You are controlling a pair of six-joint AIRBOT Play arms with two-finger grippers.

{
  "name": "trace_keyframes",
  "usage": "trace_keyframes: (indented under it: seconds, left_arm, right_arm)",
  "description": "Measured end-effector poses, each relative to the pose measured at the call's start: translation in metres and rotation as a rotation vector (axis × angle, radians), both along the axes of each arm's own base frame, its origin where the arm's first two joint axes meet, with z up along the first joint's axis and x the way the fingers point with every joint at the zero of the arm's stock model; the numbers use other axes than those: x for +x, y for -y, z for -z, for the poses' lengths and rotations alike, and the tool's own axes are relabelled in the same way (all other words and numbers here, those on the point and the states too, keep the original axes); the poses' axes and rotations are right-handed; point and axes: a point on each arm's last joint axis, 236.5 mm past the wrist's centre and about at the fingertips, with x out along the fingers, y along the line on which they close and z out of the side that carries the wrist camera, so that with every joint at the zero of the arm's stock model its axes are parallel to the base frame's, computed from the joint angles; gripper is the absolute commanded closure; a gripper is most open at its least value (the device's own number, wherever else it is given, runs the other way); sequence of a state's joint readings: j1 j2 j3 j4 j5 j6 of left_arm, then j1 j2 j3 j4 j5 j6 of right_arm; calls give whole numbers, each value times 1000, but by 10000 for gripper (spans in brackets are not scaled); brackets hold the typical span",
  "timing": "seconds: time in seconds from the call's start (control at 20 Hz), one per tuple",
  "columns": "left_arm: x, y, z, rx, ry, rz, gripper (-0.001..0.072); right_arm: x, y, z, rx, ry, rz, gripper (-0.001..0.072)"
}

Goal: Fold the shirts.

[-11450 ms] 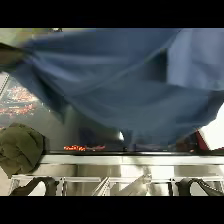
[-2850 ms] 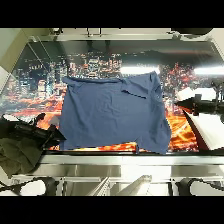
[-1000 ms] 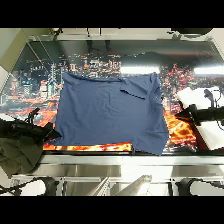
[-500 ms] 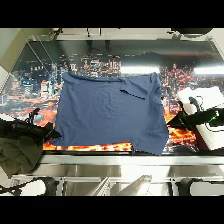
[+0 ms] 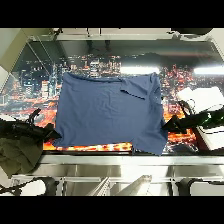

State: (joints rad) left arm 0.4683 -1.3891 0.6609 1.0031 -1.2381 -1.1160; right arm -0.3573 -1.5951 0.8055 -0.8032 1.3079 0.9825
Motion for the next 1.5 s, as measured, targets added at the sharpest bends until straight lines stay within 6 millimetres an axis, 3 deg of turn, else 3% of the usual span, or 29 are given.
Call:
trace_keyframes:
  seconds: [0.05, 0.15, 0.35, 0.45, 0.55, 0.6, 0.65, 0.7, 0.8, 0.85, 0.95, 1.0, 1.1, 1.2, 1.3, 1.4, 1.5]
  left_arm:
    - [0, 0, 0, 0, 0, 0, 678]
    - [0, 0, 0, -1, 0, 1, 678]
    - [2, 0, -3, -6, 5, 9, 679]
    - [18, 9, -24, -72, 55, 12, 680]
    - [46, 29, -71, -213, 171, 13, 681]
    - [66, 39, -110, -297, 279, 17, 681]
    - [84, 51, -160, -394, 421, 33, 680]
    - [98, 60, -216, -485, 581, 56, 681]
    - [102, 71, -346, -643, 958, 121, 680]
    - [90, 71, -415, -704, 1166, 155, 680]
    - [42, 68, -527, -766, 1519, 228, 680]
    - [15, 65, -568, -767, 1658, 254, 679]
    - [-33, 60, -625, -732, 1854, 266, 679]
    - [-57, 53, -652, -647, 1941, 230, 679]
    - [-55, 41, -656, -553, 1943, 153, 679]
    - [-34, 24, -644, -490, 1877, 53, 678]
    - [0, 10, -613, -483, 1748, -17, 679]
  right_arm:
    - [-1, -4, 0, 3, 0, -9, 476]
    - [-2, -6, 2, 0, 5, -17, 697]
    - [4, -4, -3, 5, 36, -17, 698]
    - [22, -6, -31, 68, 106, 19, 698]
    - [51, -5, -86, 152, 247, 67, 698]
    - [67, -2, -122, 188, 347, 96, 698]
    - [80, 0, -167, 223, 470, 116, 697]
    - [89, 4, -220, 246, 621, 132, 697]
    - [89, 13, -333, 234, 961, 161, 697]
    - [79, 14, -389, 206, 1132, 174, 697]
    - [45, 16, -490, 66, 1464, 230, 697]
    - [25, 15, -532, -19, 1610, 267, 697]
    - [-23, 5, -600, -203, 1877, 338, 697]
    - [-60, 1, -643, -392, 2058, 431, 697]
    - [-77, 1, -660, -513, 2133, 483, 697]
    - [-69, 11, -655, -532, 2097, 492, 698]
    - [-44, 26, -635, -450, 1992, 464, 698]
